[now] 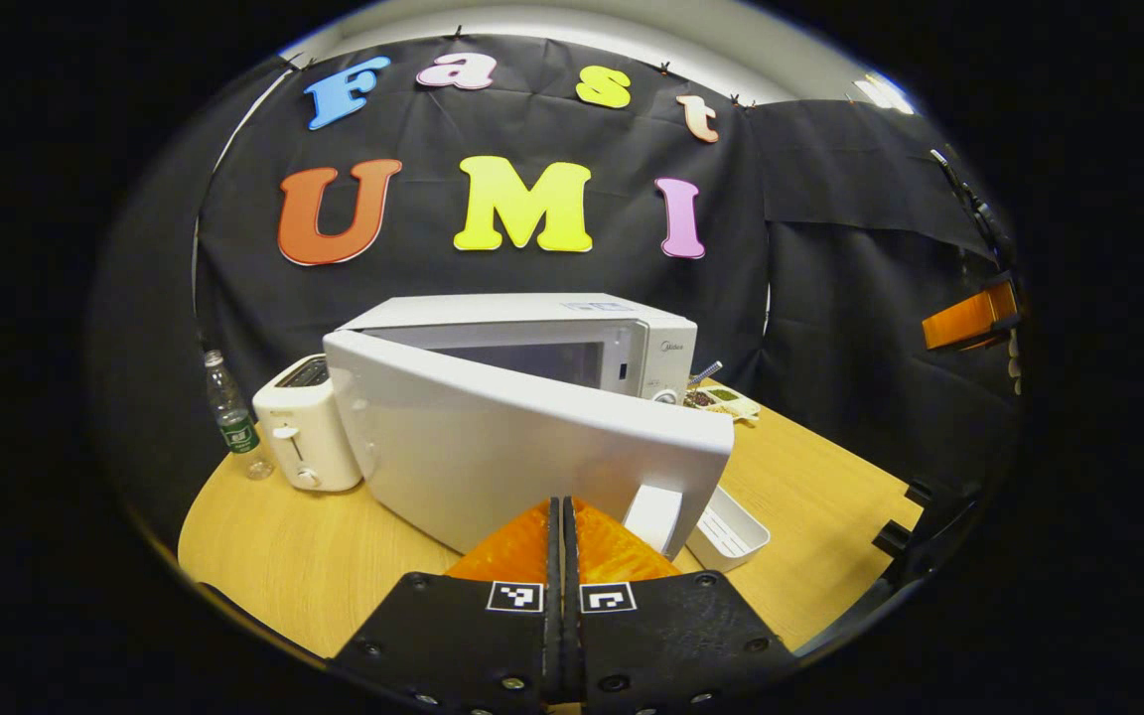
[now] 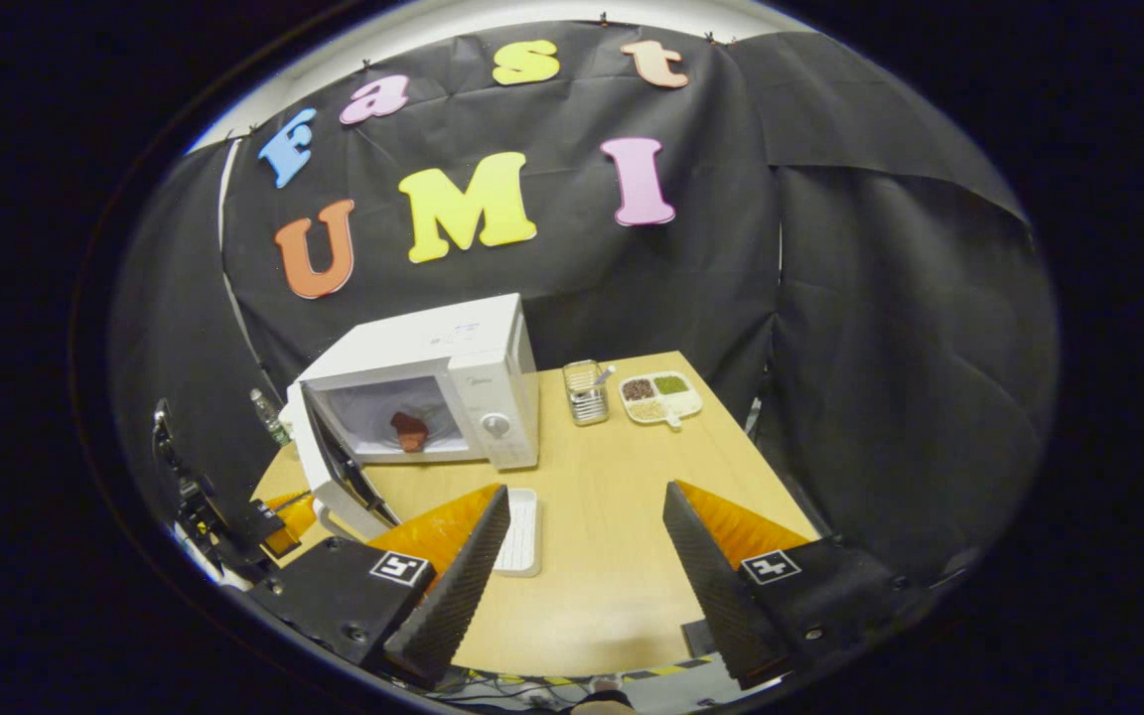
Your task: Open the microwave oven with the left hand, put the food in, and close the microwave oven.
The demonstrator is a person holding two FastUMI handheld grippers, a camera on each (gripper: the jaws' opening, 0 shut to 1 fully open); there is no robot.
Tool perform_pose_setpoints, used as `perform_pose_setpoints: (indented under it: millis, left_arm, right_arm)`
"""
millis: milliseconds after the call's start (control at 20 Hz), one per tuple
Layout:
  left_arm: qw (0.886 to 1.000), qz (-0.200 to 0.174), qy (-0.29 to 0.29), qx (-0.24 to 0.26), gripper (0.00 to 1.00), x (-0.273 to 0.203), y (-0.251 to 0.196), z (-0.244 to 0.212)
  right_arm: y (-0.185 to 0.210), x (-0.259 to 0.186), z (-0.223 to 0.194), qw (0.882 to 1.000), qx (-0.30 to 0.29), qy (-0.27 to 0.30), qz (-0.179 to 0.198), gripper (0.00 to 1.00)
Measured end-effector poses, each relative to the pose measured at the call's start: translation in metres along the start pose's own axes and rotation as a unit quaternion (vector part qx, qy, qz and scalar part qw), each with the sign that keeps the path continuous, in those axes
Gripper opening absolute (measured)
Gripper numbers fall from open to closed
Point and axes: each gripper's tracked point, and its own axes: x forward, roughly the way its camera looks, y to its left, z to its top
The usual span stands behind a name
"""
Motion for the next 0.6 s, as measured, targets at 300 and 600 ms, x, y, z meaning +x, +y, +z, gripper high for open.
perform_pose_setpoints:
  millis: [300,600]
  left_arm:
    - [1.000,0.001,0.000,-0.003,0.00,0.060,-0.025,0.014]
    - [1.000,0.010,-0.001,-0.019,0.00,0.114,-0.031,0.030]
  right_arm:
    - [-0.029,0.045,0.032,1.000,-0.022,0.001,0.007,0.99]
    - [-0.034,0.072,0.043,0.999,-0.032,0.016,0.026,0.99]
